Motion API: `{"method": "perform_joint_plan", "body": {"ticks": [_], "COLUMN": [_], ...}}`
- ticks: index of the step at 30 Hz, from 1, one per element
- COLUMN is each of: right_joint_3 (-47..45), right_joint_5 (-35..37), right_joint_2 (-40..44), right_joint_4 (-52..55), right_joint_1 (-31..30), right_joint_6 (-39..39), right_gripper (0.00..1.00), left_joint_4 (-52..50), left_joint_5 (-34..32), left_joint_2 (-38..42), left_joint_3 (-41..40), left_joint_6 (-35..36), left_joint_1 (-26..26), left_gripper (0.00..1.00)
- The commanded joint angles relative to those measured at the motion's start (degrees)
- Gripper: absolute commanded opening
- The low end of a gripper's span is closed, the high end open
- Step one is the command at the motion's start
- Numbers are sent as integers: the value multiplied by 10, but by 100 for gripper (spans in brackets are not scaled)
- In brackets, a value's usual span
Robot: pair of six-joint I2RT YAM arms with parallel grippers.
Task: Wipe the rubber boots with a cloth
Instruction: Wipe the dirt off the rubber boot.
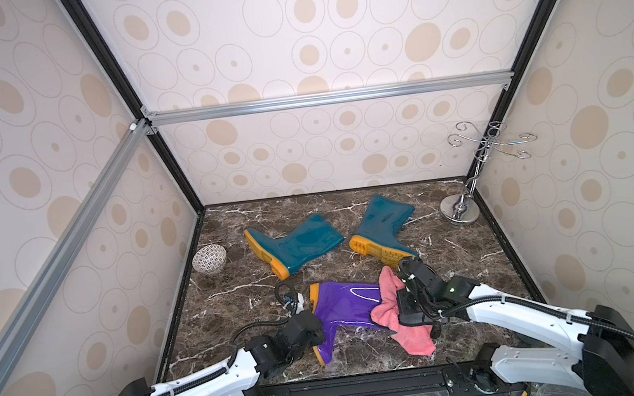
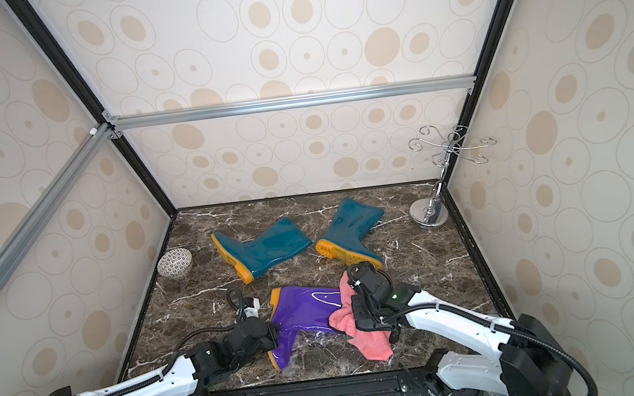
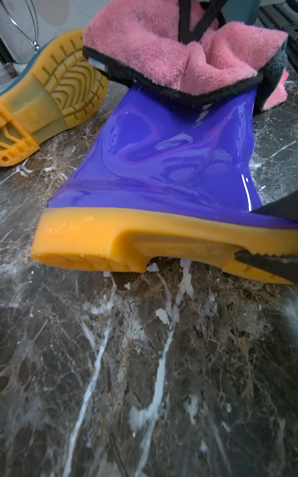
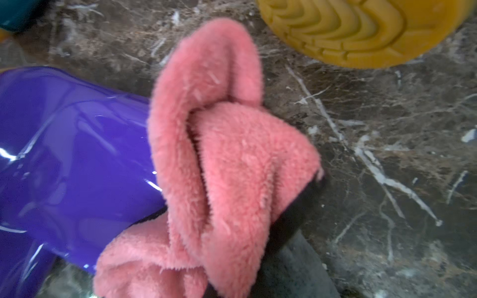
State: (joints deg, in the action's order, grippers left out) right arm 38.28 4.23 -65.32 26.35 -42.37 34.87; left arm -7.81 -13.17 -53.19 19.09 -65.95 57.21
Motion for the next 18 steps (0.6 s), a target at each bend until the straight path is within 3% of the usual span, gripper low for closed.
{"method": "perform_joint_plan", "body": {"ticks": [1, 5, 10, 15, 18], "right_joint_3": [20, 57, 114, 219, 213], "right_joint_5": [-98, -128, -219, -240, -225], "right_joint_2": [-49, -123, -222, -303, -313], "right_joint_4": [-41, -118, -260, -285, -326], "right_joint_1": [-6, -38, -66, -119, -116], "right_joint_6": [-15, 0, 35, 48, 75], "right_gripper": [0, 0, 0, 0, 0], "left_joint_4": [50, 60, 69, 68, 64], "left_joint_5": [-16, -5, 9, 10, 7], "left_joint_2": [5, -1, -13, -19, -17], "left_joint_3": [10, 7, 1, 3, 5], "left_joint_6": [-3, -4, -3, -1, -1], "left_joint_1": [-2, -3, -2, -2, -2], "left_gripper": [0, 0, 0, 0, 0]}}
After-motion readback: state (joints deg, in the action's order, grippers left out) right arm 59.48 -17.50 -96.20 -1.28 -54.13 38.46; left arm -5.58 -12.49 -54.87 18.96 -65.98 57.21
